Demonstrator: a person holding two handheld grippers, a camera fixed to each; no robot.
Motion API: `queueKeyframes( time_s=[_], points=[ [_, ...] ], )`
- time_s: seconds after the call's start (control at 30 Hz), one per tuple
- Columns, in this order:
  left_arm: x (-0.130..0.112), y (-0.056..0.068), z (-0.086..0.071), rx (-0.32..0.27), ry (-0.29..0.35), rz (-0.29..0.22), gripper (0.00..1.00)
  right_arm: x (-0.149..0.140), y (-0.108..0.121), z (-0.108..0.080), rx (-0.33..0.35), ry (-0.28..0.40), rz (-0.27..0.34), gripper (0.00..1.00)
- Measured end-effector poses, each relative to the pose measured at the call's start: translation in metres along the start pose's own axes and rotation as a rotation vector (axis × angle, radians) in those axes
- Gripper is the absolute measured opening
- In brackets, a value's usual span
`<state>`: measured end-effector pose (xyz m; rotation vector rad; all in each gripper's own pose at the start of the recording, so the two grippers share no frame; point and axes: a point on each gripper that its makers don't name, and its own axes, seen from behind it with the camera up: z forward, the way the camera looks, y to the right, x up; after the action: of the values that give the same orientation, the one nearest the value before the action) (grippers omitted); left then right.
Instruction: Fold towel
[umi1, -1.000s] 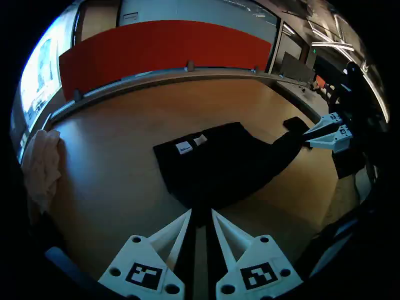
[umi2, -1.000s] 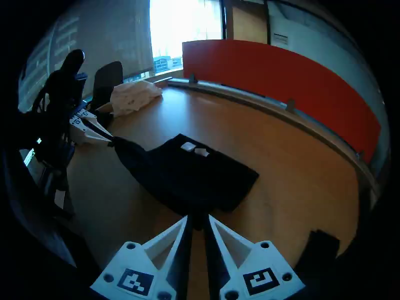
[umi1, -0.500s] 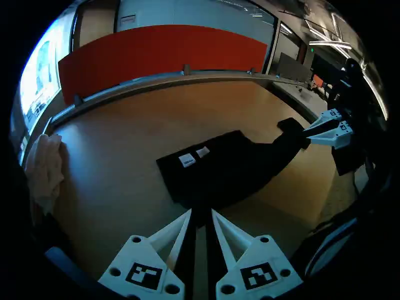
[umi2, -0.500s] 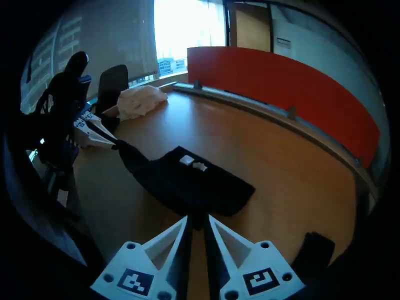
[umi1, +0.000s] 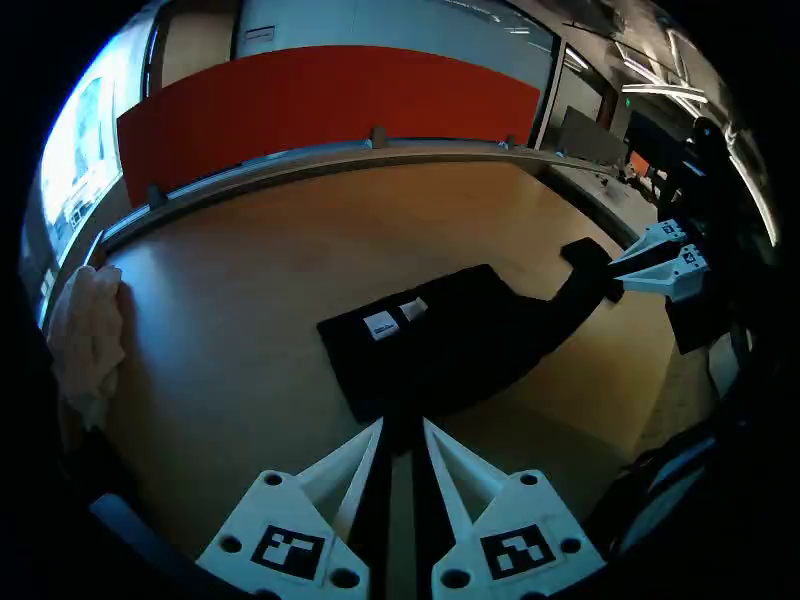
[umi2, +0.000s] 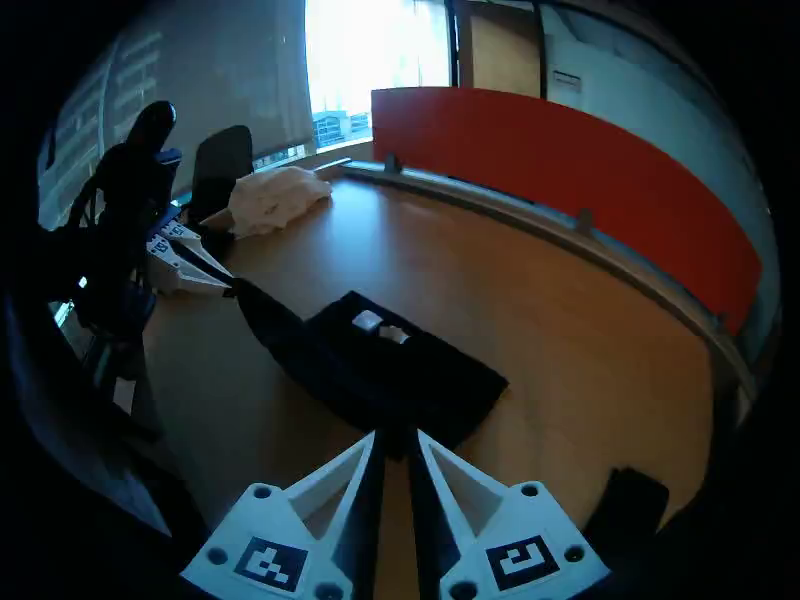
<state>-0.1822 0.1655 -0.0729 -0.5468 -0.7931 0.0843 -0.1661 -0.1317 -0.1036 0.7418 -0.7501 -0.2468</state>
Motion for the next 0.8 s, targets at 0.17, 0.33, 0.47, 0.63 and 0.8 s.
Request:
queueKeyframes(
  time_s=[0.17,0.33,0.47,0.63,0.8],
  points=[
    [0.007,-0.007,0.015,0.009,0.006,-0.018,0.12,0.001,0.009,0.013,-0.005,-0.018,0.002,0.15],
    [0.017,-0.016,0.031,0.019,0.011,-0.014,0.12,0.005,0.022,0.027,-0.018,-0.025,0.002,0.15],
    [0.023,-0.024,0.044,0.028,0.009,-0.011,0.12,0.008,0.034,0.039,-0.029,-0.033,0.01,0.15],
    [0.026,-0.033,0.061,0.034,-0.005,-0.004,0.12,0.009,0.046,0.054,-0.038,-0.042,0.023,0.15],
    [0.022,-0.036,0.077,0.033,-0.03,0.01,0.12,0.002,0.053,0.065,-0.041,-0.063,0.036,0.15]
  ],
)
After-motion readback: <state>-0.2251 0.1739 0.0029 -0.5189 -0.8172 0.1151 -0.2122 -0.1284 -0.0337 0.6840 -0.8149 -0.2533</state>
